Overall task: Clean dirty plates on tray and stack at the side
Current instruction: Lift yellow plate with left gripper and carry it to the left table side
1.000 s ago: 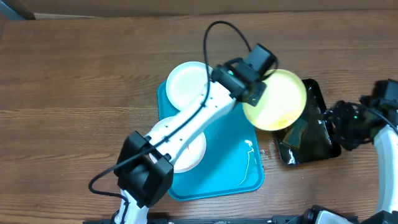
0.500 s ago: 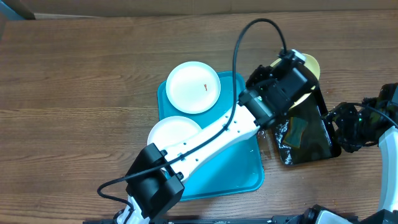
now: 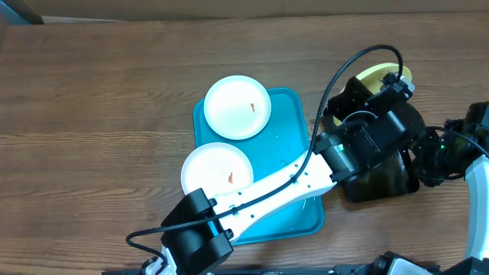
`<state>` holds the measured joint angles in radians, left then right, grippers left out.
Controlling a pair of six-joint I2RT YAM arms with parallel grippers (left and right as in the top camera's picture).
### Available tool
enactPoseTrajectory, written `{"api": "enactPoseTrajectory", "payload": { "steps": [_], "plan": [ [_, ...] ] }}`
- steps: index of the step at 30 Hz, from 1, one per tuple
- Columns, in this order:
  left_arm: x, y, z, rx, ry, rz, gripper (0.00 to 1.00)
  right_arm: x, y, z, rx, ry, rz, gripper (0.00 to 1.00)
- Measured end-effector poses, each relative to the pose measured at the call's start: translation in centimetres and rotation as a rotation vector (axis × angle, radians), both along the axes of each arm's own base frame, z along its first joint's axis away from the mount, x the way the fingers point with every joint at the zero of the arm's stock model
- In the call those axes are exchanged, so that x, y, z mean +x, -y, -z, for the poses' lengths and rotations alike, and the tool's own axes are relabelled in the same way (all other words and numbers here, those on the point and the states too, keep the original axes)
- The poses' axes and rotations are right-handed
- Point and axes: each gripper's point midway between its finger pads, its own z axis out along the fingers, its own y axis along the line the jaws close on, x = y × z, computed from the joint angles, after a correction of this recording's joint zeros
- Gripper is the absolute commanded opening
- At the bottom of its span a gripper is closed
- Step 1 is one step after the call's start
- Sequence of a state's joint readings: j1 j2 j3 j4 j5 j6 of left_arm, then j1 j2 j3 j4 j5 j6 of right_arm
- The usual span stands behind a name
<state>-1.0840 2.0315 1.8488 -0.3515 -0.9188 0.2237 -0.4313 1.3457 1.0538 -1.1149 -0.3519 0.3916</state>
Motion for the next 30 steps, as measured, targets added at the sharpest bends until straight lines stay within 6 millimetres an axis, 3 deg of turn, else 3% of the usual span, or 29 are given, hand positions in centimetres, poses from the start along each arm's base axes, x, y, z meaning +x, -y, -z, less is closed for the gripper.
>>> {"api": "enactPoseTrajectory", "payload": {
  "steps": [17,23,27,30],
  "plan": [
    [-0.3,0.4,-1.2,0.102,0.058,0.021,0.04,0.0,0.0,0.0,0.000,0.000,0.000,0.72],
    [-0.9,-0.6,1.3,0.154,-0.037,0.024,0.04,0.0,0.0,0.0,0.000,0.000,-0.001,0.72],
    [0.6,-1.6,-0.5,0.036,0.025,-0.069,0.04,0.0,0.0,0.0,0.000,0.000,0.000,0.72],
    [0.8,-2.0,0.3,0.059,-0.024,-0.048,0.04,0.0,0.0,0.0,0.000,0.000,0.000,0.72]
  ]
}}
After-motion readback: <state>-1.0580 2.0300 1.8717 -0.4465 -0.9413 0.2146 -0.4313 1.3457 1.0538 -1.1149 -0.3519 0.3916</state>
